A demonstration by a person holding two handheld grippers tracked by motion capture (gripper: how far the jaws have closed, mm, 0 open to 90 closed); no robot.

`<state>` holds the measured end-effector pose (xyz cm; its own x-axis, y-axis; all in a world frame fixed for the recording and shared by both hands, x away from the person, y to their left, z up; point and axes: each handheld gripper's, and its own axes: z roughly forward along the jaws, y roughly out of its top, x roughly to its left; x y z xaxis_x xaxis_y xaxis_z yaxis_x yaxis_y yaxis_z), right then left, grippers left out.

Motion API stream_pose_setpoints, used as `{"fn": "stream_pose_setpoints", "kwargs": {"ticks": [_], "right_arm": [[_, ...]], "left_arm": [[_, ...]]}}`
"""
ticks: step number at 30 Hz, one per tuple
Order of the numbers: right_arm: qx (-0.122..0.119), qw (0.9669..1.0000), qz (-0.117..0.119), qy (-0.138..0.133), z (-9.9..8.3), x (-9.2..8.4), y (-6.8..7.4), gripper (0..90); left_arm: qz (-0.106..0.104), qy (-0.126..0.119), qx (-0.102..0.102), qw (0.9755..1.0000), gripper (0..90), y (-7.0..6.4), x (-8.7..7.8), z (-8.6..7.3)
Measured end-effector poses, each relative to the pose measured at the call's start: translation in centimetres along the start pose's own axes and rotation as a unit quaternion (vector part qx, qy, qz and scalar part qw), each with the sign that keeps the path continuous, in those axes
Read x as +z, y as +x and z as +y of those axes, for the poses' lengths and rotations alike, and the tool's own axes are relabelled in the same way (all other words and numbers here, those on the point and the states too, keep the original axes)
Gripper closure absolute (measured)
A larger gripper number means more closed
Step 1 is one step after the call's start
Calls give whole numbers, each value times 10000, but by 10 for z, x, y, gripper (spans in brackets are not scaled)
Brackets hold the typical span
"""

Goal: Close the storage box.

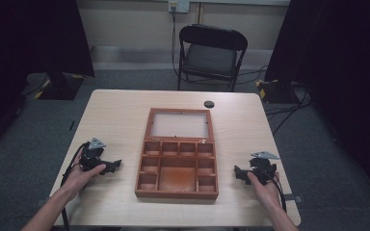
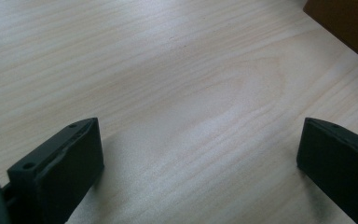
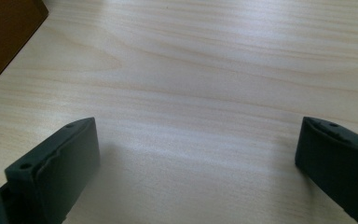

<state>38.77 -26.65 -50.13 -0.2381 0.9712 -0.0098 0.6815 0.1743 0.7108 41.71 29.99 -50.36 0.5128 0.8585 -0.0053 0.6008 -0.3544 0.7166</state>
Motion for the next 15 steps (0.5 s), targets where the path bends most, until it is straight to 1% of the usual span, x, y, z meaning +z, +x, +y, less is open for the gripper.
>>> {"fn": "stream_pose_setpoints", "kwargs": {"ticks": [3,6,7,8,9,10,11,12,13,14,15], "right_arm": [[3,10000,-2,1,0,0,0,0],[-8,10000,36,15,0,-1,-1,0],[6,10000,29,43,0,-1,0,0],[9,10000,29,81,1,-1,0,0],[-27,9999,49,132,1,-2,0,0],[-38,9998,69,178,2,-2,0,0],[-17,9998,66,204,3,-3,0,0],[-20,9997,86,244,3,-3,0,6],[-10,9996,81,269,4,-4,0,34],[-9,9996,42,269,4,-5,0,74],[3,9997,61,242,5,-6,0,103]], "left_arm": [[2,9,11,10000,0,0,0,0],[49,15,-31,10000,0,-1,0,0],[43,29,-47,10000,0,-1,0,0],[47,75,-21,10000,0,-1,-1,1],[83,97,-7,9999,0,-1,-1,2],[55,121,-45,9999,2,-2,-1,2],[41,133,-24,9999,10,-2,-1,2],[44,135,-46,9999,20,-2,-2,3],[39,113,-52,9999,34,-3,-2,3],[23,115,24,9999,59,-3,-3,4],[-8,121,14,9999,94,-4,-4,4]]}}
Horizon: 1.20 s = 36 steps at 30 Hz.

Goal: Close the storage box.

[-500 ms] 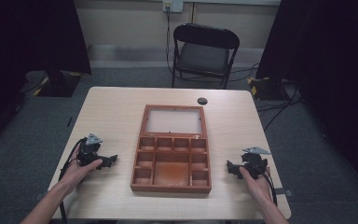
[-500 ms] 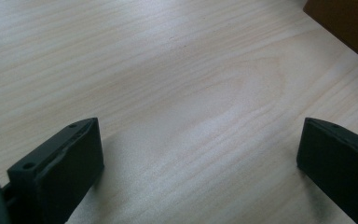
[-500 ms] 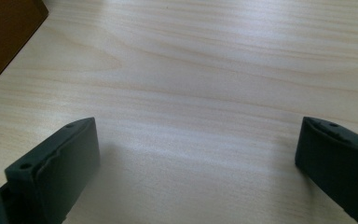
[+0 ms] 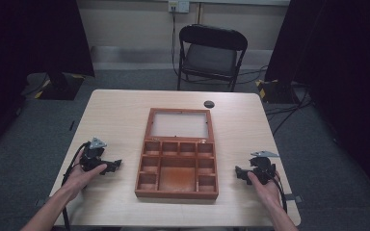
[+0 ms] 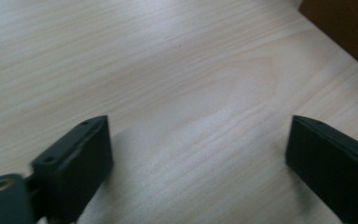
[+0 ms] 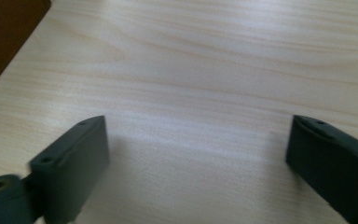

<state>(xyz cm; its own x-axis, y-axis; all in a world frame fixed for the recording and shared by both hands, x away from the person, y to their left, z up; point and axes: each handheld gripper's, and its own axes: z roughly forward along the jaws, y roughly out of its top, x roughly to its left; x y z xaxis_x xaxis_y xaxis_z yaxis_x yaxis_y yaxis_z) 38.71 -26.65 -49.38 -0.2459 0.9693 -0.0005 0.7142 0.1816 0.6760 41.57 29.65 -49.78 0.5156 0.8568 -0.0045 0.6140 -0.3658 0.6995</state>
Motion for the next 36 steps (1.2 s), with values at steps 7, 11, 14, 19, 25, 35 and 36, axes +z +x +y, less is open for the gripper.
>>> {"fn": "stream_pose_setpoints", "kwargs": {"ticks": [7,11,14,19,25,35,36], "right_arm": [[23,9998,151,-110,4,-4,2,150],[-206,9995,175,-140,9,-2,9,163],[-382,9987,282,-205,13,-4,14,164],[-450,9971,466,-391,23,-7,17,183],[-410,9952,499,-739,54,-11,18,204],[-446,9928,881,-679,90,0,31,209],[-456,9925,884,-716,93,0,31,211]], "left_arm": [[1,-2,21,10000,178,2,0,5],[-36,-131,53,9999,187,-1,-5,10],[-62,-301,34,9995,188,-4,-9,17],[-310,-410,-171,9985,199,-10,-13,26],[-429,-491,-91,9978,218,-17,-17,41],[-466,-322,73,9984,201,-20,-13,61],[-386,-374,37,9985,199,-21,-12,64]]}}
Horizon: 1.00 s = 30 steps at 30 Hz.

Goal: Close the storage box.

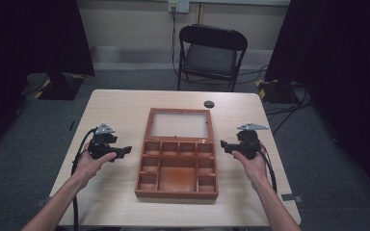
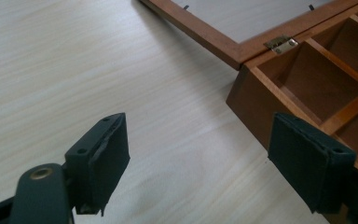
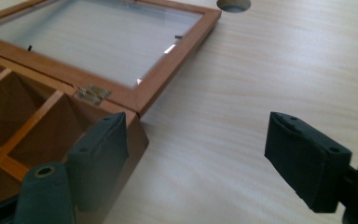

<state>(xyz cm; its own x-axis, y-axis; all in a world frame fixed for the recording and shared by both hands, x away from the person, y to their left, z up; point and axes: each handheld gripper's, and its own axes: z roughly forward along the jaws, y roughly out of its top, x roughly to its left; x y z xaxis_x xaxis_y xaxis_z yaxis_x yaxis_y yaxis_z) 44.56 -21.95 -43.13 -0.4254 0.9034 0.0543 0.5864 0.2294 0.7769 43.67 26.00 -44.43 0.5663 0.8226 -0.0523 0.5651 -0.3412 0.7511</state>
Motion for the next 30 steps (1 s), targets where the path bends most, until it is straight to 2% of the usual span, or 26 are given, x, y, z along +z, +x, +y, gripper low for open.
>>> {"fn": "stream_pose_setpoints", "kwargs": {"ticks": [1,2,3,4,6,9,17,21,22,24,25,26,28,30], "right_arm": [[-6,10000,20,-24,4,1,0,214],[-6,10000,20,-24,4,1,0,214],[25,10000,20,-46,11,3,1,215],[14,10000,45,-76,14,4,1,218],[11,9999,82,-76,20,8,1,219],[47,9997,204,-120,25,13,3,218],[16,9995,314,-76,39,28,8,228],[84,9992,399,-55,49,38,6,232],[86,9991,405,-66,50,40,6,231],[55,9993,365,-65,53,47,5,231],[61,9992,388,-51,53,51,5,230],[60,9991,428,-29,53,54,6,227],[90,9985,537,-30,49,61,7,220],[61,9983,574,75,45,68,9,205]], "left_arm": [[117,-59,25,9999,201,0,0,2],[117,-59,25,9999,203,0,0,2],[87,-100,-105,9999,202,0,2,8],[-50,-47,-133,9999,195,2,4,12],[-34,-147,-191,9997,183,3,5,16],[-87,-143,-252,9995,192,4,8,25],[-178,-309,-231,9991,195,3,22,48],[-148,-375,-222,9989,196,4,32,63],[-118,-323,-205,9992,195,4,34,66],[-145,-342,-279,9989,196,4,40,67],[-232,-380,-341,9984,196,5,43,66],[-218,-382,-375,9983,195,5,45,64],[-251,-314,-422,9983,193,5,51,58],[-248,-187,-379,9988,191,5,55,55]]}}
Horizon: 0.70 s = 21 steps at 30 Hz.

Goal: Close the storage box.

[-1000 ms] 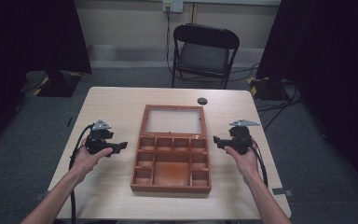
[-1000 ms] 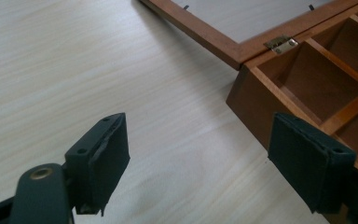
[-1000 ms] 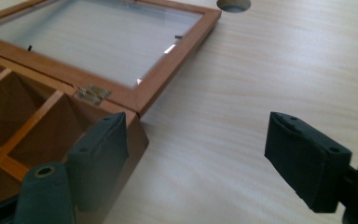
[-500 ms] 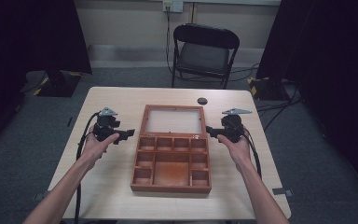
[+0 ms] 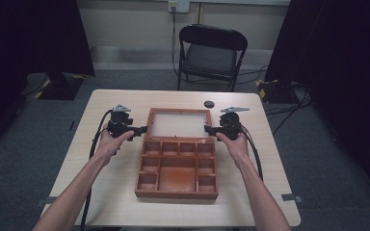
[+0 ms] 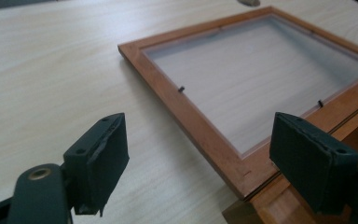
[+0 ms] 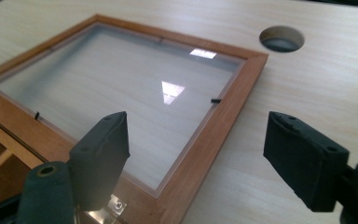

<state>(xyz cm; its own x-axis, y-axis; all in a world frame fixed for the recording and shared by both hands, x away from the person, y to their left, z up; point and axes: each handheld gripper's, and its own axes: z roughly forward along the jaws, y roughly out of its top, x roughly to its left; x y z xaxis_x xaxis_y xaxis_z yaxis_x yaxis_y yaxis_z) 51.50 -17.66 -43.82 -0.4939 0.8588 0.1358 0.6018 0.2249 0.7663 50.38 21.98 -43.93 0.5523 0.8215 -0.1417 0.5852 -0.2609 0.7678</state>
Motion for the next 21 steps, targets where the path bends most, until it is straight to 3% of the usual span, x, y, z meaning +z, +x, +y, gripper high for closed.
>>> {"fn": "stream_pose_setpoints", "kwargs": {"ticks": [1,3,6,11,18,21], "right_arm": [[-10,10000,18,47,-1,4,0,194],[28,10000,59,68,-3,8,2,188],[84,9999,77,85,-4,12,1,174],[160,9995,123,254,-10,21,1,170],[178,9991,162,356,-14,28,2,159],[352,9986,234,324,-16,30,0,138]], "left_arm": [[11,61,37,10000,186,0,1,0],[-86,21,-123,9999,174,0,5,-2],[-147,88,-157,9997,168,-2,11,-3],[-301,320,-290,9986,175,-6,22,-6],[-392,350,-386,9979,198,-9,32,-7],[-428,351,-468,9974,197,-8,34,-7]]}}
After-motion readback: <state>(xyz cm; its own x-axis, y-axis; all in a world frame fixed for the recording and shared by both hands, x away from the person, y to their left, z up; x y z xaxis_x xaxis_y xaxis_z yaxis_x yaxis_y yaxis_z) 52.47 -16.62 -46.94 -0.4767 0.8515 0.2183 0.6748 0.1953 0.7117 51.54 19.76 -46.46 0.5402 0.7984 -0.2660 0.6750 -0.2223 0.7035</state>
